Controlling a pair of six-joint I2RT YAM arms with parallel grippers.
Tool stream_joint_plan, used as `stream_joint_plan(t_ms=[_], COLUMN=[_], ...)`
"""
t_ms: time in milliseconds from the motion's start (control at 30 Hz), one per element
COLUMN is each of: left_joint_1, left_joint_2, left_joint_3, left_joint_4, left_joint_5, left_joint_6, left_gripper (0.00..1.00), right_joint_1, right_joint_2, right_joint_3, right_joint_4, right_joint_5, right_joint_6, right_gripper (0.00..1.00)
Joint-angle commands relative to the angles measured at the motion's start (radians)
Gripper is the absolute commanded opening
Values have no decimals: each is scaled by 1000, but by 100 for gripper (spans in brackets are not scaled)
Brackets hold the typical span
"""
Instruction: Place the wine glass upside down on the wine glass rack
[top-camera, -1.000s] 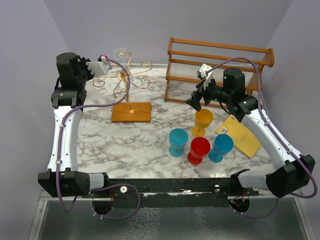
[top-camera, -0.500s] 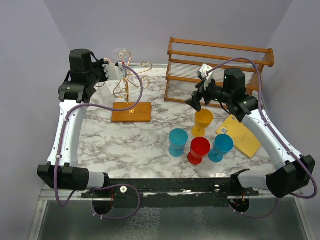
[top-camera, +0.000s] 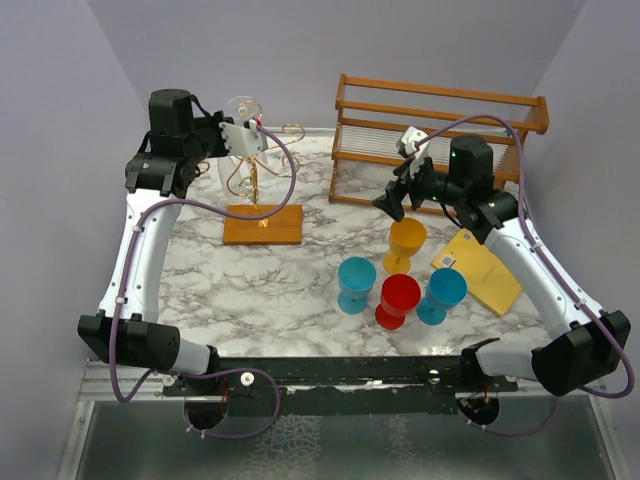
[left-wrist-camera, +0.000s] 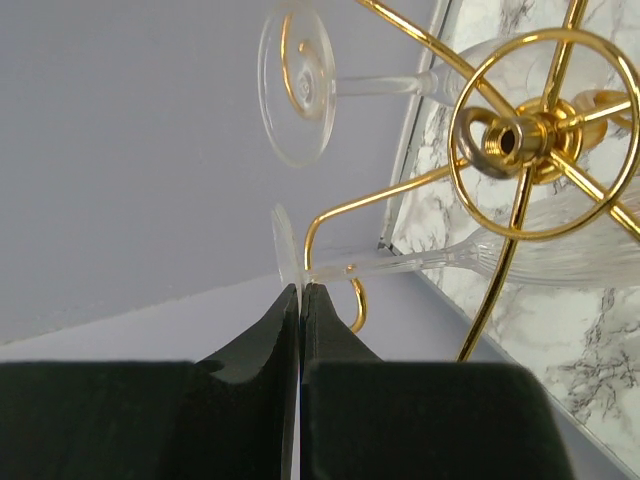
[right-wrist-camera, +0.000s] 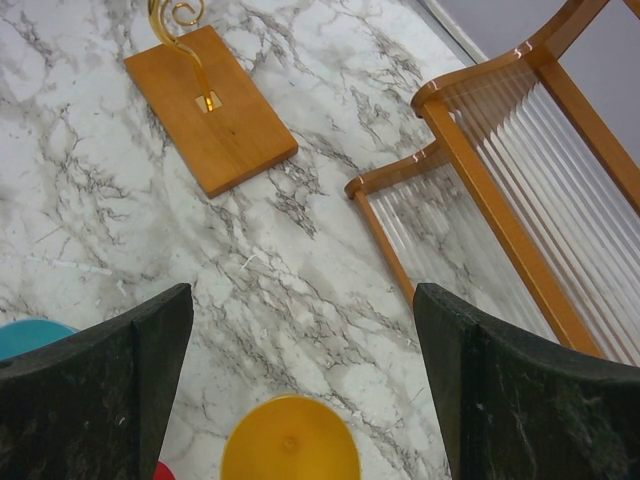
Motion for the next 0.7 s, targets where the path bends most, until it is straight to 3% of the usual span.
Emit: stream_joint_plan(t_ms=[0, 667], left_joint_1=[-14, -23], left_joint_2=[19, 66], left_joint_3=[18, 0], left_joint_4=[82, 229], left_joint_5=[40, -163], left_joint_6=[-52, -105], left_gripper=[0, 0], right_joint_1=[-10, -17], right_joint_2=[-18, -14], right_joint_3=[-6, -9], right_joint_4=[25, 28], right_joint_5=[-26, -30], right_joint_6=[7, 3], right_gripper=[91, 91])
